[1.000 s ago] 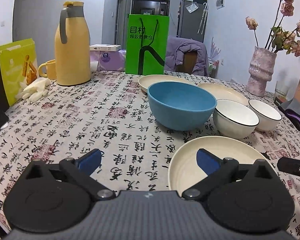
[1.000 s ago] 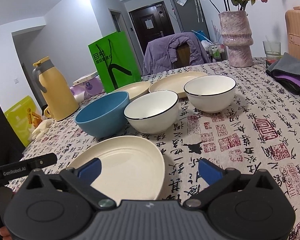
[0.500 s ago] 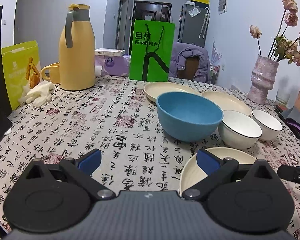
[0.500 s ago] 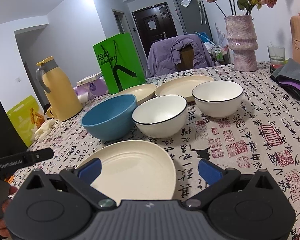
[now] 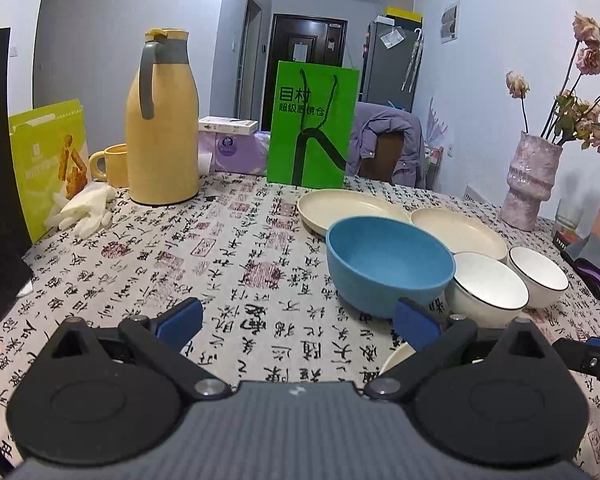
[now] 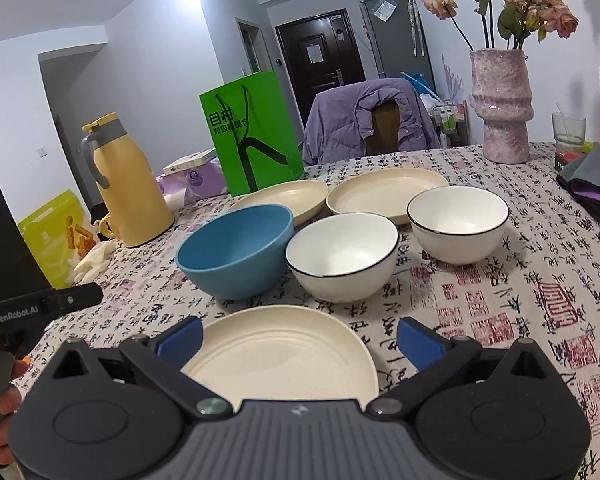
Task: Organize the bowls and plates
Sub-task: 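Move both open grippers past the blue and white bowls toward the plates, then bring both grippers to the rim of the cream plate by the green bag, then close both grippers on the cream plate rim, then lift the cream plate off the table with both grippers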
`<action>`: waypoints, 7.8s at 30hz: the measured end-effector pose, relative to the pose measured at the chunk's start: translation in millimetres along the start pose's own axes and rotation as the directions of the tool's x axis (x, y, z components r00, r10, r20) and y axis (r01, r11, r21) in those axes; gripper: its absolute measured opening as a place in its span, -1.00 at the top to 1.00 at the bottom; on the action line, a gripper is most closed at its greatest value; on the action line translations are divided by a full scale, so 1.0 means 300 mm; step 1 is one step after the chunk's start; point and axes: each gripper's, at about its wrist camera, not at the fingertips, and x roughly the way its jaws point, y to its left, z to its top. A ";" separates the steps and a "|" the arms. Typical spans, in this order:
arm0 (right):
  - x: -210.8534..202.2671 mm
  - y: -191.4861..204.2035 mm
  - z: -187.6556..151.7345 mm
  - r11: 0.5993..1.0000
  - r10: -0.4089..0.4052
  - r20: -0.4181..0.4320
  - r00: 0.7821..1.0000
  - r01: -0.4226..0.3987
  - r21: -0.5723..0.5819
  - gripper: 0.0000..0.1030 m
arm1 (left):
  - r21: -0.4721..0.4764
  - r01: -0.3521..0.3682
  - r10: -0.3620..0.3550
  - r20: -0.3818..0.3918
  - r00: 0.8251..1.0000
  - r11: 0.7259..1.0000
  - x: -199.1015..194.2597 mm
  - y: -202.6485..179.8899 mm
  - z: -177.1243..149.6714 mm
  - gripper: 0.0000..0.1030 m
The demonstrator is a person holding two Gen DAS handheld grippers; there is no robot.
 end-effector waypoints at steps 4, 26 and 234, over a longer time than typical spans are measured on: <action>0.009 0.007 0.022 1.000 -0.003 -0.002 1.000 0.003 -0.003 -1.00 | -0.004 -0.004 0.004 0.010 1.000 1.000 -0.002 0.007 0.021 -1.00; 0.058 0.046 0.153 1.000 0.014 0.017 1.000 -0.013 -0.028 -1.00 | -0.039 -0.006 0.008 0.047 0.999 0.999 0.022 0.044 0.127 -1.00; 1.032 0.115 0.763 0.989 -0.120 -0.140 0.983 0.107 -0.098 0.81 | -0.163 0.017 -0.045 -0.173 0.984 0.986 0.959 0.074 0.571 0.64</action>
